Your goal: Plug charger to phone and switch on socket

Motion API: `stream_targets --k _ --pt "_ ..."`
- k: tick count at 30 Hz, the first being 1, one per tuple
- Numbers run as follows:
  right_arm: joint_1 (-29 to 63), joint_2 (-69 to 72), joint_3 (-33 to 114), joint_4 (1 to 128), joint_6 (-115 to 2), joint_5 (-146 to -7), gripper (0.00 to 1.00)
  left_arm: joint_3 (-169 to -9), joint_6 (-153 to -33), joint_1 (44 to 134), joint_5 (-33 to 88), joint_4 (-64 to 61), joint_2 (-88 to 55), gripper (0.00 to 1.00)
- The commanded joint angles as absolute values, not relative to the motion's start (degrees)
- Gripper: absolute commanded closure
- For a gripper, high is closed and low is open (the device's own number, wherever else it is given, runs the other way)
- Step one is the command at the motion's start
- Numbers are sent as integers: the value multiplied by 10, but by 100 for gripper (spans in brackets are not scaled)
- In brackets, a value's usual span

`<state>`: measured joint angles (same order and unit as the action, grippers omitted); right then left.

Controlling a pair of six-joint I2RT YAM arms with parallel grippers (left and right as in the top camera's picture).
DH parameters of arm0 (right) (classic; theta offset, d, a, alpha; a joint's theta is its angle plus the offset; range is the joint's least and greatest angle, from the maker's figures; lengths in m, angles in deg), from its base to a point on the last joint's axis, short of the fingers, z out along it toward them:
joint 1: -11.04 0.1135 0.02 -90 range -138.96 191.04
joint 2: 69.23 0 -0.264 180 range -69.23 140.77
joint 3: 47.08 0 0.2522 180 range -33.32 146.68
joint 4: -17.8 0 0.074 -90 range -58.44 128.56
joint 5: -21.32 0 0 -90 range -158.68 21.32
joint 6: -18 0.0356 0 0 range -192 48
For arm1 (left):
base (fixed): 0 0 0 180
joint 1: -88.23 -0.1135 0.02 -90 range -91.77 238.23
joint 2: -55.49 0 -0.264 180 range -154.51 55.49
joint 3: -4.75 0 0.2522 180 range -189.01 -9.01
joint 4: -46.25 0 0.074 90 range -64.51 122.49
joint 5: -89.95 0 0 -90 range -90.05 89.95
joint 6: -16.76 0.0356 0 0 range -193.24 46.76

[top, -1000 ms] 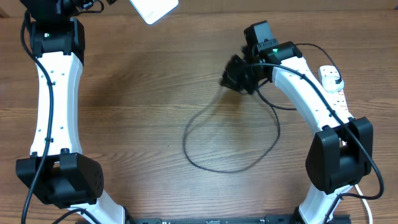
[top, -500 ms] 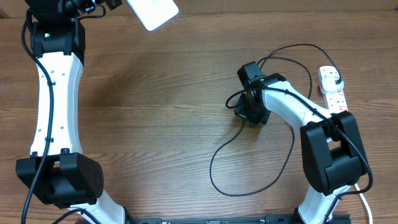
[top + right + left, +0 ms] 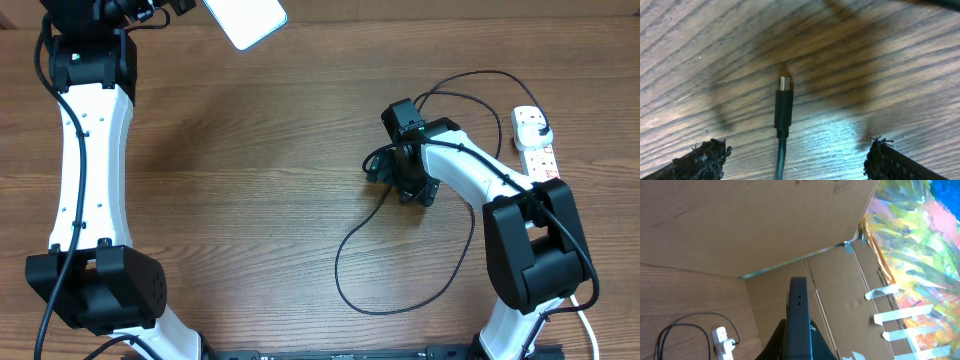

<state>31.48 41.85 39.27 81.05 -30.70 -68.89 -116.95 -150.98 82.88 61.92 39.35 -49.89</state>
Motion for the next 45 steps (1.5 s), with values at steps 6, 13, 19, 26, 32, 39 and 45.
stream_targets --k 6,13,19,26,32,39,45 --pt "316 414 395 802 -301 -684 30 -1177 -1499 830 626 398 -494 96" --pt "316 417 395 799 -301 -679 40 -1177 -1498 830 626 398 -494 96" --pt "316 423 395 795 -301 -677 62 -1177 -1496 830 626 398 -494 96" --pt "315 437 395 787 -301 -677 76 -1177 -1497 830 626 398 -494 96" --pt "315 441 395 782 -301 -677 81 -1177 -1497 830 629 397 -494 96" --pt "315 441 395 779 -301 -674 85 -1177 -1497 831 630 397 -494 96" --pt "315 441 395 779 -301 -675 86 -1177 -1497 831 630 397 -494 96"
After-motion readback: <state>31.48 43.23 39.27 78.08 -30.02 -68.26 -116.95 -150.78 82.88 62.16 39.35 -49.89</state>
